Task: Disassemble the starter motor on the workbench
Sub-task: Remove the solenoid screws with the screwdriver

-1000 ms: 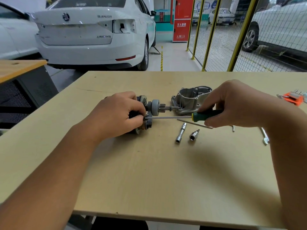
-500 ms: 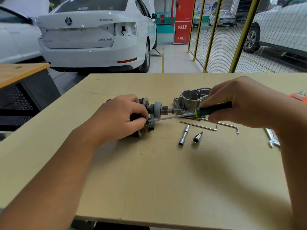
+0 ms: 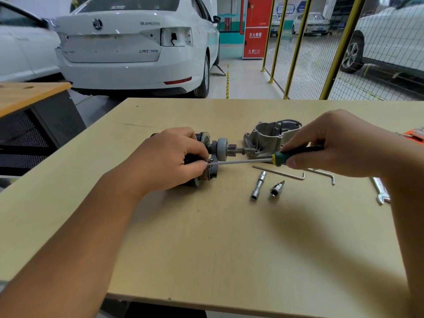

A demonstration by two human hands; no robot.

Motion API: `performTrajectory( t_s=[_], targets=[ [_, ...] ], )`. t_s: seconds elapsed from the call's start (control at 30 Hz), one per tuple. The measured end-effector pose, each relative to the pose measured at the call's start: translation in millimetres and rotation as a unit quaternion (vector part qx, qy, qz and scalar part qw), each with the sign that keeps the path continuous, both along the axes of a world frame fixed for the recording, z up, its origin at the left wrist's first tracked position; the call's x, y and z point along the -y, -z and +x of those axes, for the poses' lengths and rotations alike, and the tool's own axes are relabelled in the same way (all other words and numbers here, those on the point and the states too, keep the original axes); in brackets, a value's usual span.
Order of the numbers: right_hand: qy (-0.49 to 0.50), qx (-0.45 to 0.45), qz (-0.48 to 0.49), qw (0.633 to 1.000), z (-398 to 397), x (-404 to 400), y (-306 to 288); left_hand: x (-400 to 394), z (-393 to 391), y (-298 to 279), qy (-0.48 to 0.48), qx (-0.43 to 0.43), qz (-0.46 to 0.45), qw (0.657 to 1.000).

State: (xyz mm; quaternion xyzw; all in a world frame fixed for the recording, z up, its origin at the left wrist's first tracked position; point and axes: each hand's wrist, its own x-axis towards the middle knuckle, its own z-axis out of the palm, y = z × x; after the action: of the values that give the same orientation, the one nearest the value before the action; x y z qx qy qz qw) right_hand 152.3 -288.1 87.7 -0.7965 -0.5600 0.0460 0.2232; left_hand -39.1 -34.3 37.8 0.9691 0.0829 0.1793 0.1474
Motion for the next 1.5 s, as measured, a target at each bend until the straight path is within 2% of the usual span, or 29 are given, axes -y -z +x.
performTrajectory(
  t_s=[0.13,0.33,0.63,0.97,1.17,1.5],
  targets=[
    [-0.003,-0.028,-0.005,1.000,-4.4,2.8,-2.8,1.3,-0.4,-0.2,-0.004,0.000,0.014,1.000],
    [0.004,-0.021,-0.015,1.000,-10.2,4.2,-7.6,3.2,0.4,-1.2,-0.005,-0.001,0.025,1.000],
    [0.037,0.043,0.003,0.998,-13.9,1.4,-8.3,4.1,1.0,-0.3,-0.007,-0.005,0.049,0.999],
    [-0.006,-0.020,-0.059,0.998,-7.3,0.7,-1.2,3.7,0.1,-0.8,-0.004,-0.002,0.042,0.999],
    [-0.021,-0.023,-0.051,0.998,-7.8,2.3,-2.2,3.1,-0.7,-0.8,-0.004,0.001,0.033,0.999],
    [0.034,0.092,-0.036,0.994,-8.8,-2.5,-1.9,1.0,-1.8,-1.1,-0.004,-0.012,0.030,0.999]
  ],
)
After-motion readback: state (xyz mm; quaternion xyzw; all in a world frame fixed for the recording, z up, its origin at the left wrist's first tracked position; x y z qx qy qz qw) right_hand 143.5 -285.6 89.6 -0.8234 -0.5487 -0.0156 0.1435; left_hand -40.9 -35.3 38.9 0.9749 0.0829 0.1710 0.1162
